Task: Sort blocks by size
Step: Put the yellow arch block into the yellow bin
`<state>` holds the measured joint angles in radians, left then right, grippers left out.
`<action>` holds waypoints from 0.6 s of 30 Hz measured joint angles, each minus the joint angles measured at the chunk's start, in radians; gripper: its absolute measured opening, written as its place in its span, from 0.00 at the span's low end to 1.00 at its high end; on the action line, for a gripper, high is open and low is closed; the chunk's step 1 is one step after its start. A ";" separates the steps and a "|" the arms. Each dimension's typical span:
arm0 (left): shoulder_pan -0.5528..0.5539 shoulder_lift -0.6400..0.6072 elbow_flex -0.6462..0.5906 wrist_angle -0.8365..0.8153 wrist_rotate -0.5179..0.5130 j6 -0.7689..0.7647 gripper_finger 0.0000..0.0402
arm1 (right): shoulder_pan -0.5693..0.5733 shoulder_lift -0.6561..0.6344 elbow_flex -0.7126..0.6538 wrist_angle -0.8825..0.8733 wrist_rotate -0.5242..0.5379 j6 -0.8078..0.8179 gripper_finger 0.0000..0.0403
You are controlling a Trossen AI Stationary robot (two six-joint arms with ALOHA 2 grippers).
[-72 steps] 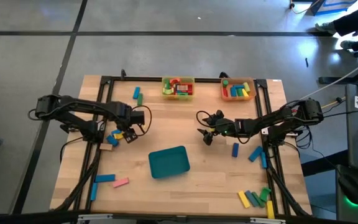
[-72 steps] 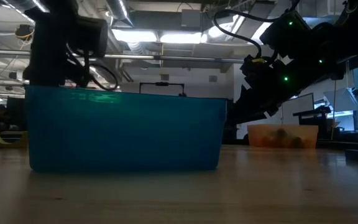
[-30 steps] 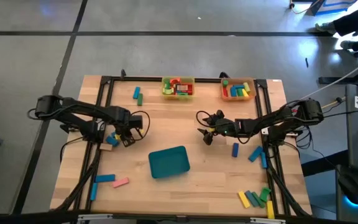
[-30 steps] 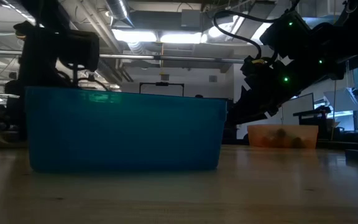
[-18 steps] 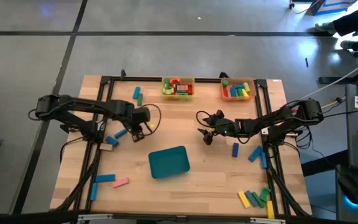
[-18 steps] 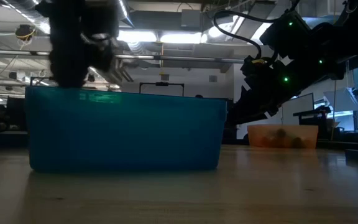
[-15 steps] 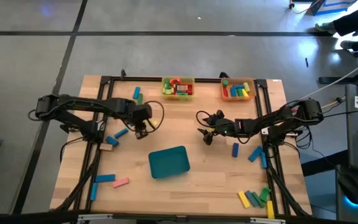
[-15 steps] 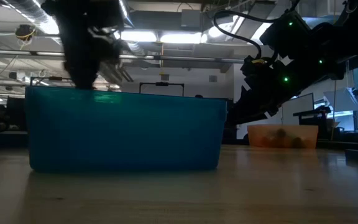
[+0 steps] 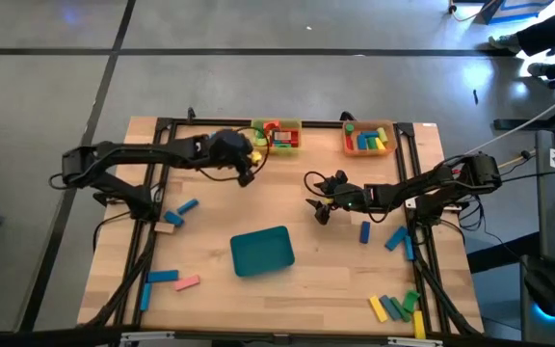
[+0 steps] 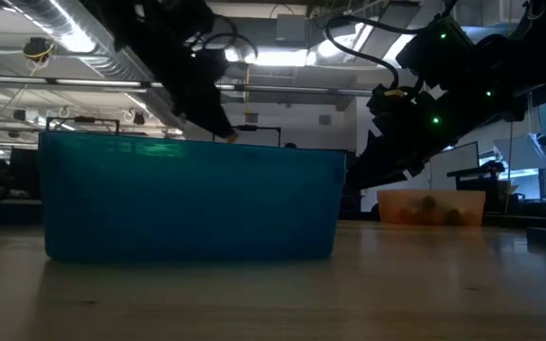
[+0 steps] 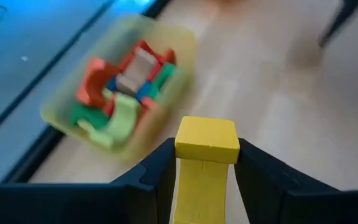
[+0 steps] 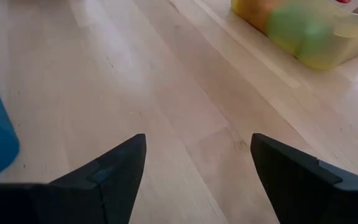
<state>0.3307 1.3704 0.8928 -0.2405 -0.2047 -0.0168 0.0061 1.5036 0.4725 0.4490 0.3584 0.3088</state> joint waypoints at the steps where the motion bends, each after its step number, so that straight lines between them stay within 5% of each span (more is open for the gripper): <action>1: 0.013 0.017 0.000 0.037 0.000 0.009 0.33 | 0.000 0.000 0.000 -0.001 0.000 0.000 0.72; 6: 0.075 0.117 0.003 0.178 0.000 0.052 0.33 | 0.000 0.000 0.000 0.005 0.000 0.000 0.72; 18: 0.247 0.350 0.201 0.195 -0.030 0.047 0.33 | 0.000 0.000 0.000 0.003 0.000 0.000 0.72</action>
<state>0.5781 1.7200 1.0936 -0.0457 -0.2348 0.0302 0.0061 1.5036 0.4721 0.4515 0.3588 0.3088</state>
